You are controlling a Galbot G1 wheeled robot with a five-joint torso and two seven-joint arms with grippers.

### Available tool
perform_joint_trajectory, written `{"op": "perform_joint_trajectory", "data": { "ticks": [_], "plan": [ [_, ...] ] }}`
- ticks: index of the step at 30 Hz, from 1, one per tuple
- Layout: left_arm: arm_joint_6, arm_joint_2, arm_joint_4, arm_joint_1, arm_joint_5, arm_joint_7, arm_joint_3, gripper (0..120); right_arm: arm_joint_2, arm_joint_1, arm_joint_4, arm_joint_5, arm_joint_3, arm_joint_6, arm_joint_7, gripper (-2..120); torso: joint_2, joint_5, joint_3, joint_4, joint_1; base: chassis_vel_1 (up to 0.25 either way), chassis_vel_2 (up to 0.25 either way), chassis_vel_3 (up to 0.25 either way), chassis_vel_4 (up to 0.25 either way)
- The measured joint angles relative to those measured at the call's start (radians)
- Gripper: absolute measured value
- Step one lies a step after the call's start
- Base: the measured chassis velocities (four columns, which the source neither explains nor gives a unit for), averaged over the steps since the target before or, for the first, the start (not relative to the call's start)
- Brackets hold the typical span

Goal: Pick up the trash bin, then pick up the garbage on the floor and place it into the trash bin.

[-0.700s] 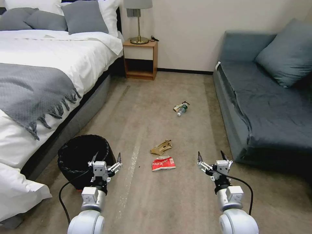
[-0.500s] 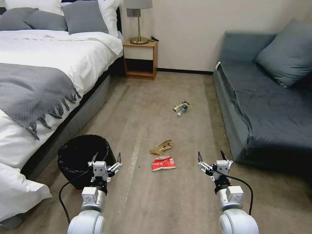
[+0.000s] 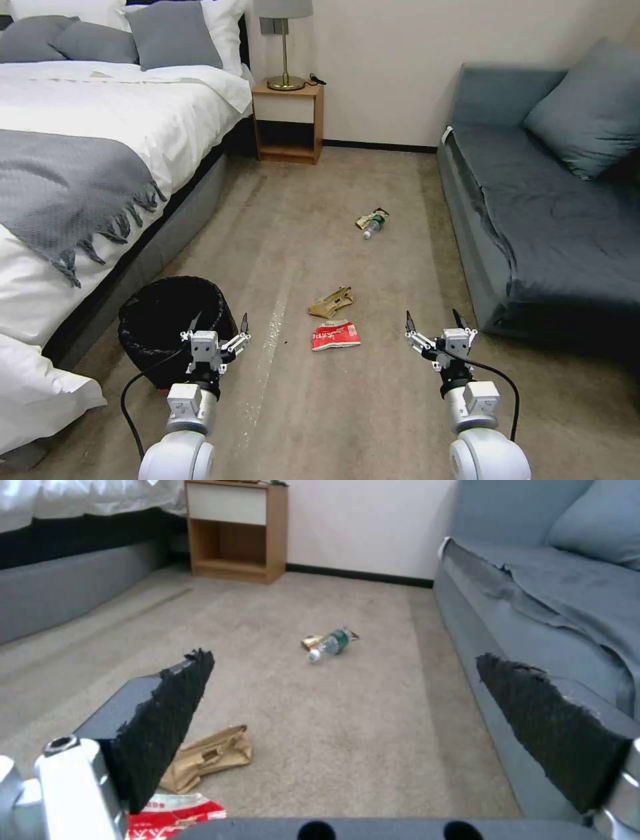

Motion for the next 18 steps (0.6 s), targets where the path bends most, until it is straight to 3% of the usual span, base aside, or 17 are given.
{"op": "perform_joint_trajectory", "data": {
  "ticks": [11,13,14,17,18],
  "plan": [
    [0.012,0.001,-0.004,-0.002,-0.005,-0.013,0.008,100,0.001,-0.005,0.005,0.002,0.0,-0.003,0.002,100,0.0,0.0,0.0,0.0002,0.0,0.0,0.0,0.0,0.0],
    [0.069,0.005,-0.031,-0.017,-0.035,-0.061,0.049,100,0.013,-0.04,0.043,0.023,0.002,-0.035,0.021,100,0.0,0.0001,0.0,0.0005,0.0,0.0,0.0,0.0,0.0],
    [0.069,0.005,-0.031,-0.017,-0.035,-0.061,0.049,100,0.013,-0.04,0.043,0.023,0.002,-0.035,0.021,100,0.0,0.0001,0.0,0.0005,0.0,0.0,0.0,0.0,0.0],
    [0.2,0.015,-0.094,-0.051,-0.103,-0.171,0.141,100,0.054,-0.164,0.167,0.096,0.012,-0.143,0.091,100,0.0,-0.0001,0.0,-0.0002,0.0,0.0,0.0,0.0,0.0],
    [0.2,0.015,-0.094,-0.051,-0.103,-0.171,0.141,100,0.054,-0.164,0.167,0.096,0.012,-0.143,0.091,100,0.0,-0.0001,0.0,-0.0002,0.0,0.0,0.0,0.0,0.0]
  ]
}}
